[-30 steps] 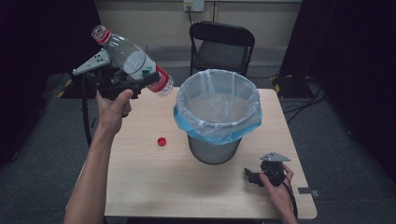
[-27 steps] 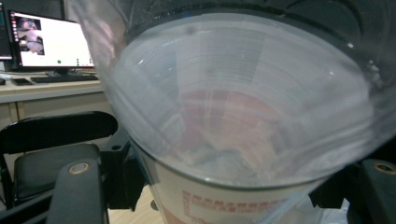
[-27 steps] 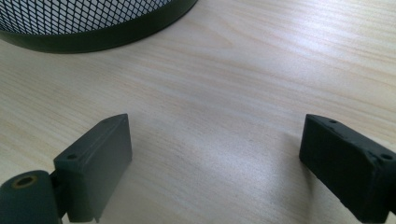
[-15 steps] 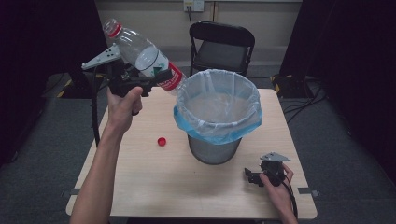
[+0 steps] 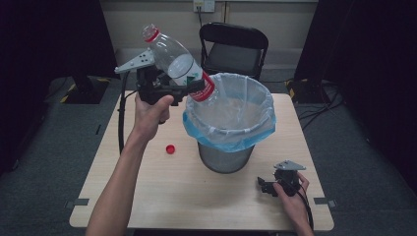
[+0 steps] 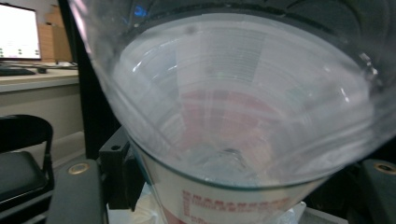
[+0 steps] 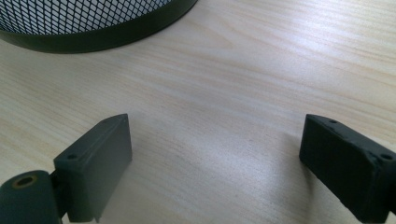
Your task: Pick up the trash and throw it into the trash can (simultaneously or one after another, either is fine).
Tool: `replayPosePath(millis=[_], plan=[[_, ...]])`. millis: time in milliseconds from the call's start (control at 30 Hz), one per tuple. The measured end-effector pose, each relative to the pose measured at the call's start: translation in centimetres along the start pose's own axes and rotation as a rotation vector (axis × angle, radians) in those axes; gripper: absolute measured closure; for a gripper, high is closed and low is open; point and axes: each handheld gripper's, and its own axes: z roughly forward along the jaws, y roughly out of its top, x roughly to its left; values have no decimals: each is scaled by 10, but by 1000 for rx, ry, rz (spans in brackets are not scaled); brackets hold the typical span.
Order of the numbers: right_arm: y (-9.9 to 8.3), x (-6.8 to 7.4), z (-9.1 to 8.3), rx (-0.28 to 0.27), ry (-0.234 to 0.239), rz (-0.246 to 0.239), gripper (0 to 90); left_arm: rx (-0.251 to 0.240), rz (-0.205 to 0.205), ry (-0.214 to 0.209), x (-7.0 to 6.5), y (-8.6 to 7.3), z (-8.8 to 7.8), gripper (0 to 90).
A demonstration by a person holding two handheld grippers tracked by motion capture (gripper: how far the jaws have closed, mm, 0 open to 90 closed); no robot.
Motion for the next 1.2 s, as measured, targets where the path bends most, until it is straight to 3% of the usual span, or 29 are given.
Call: replayPosePath(millis=[400, 667, 733, 967, 1200], plan=[[0, 0, 0, 0, 0, 0, 85, 78, -19, -27, -2, -13, 31, 268], [0, 0, 0, 0, 0, 0, 85, 121, -12, -11, 1, -20, 39, 261], [0, 0, 0, 0, 0, 0, 85, 138, -1, 11, 1, -22, 39, 258], [0, 0, 0, 0, 0, 0, 85, 143, -3, 37, 2, -24, 39, 237], [0, 0, 0, -1, -2, -1, 85, 122, -4, 24, 4, -22, 34, 240]])
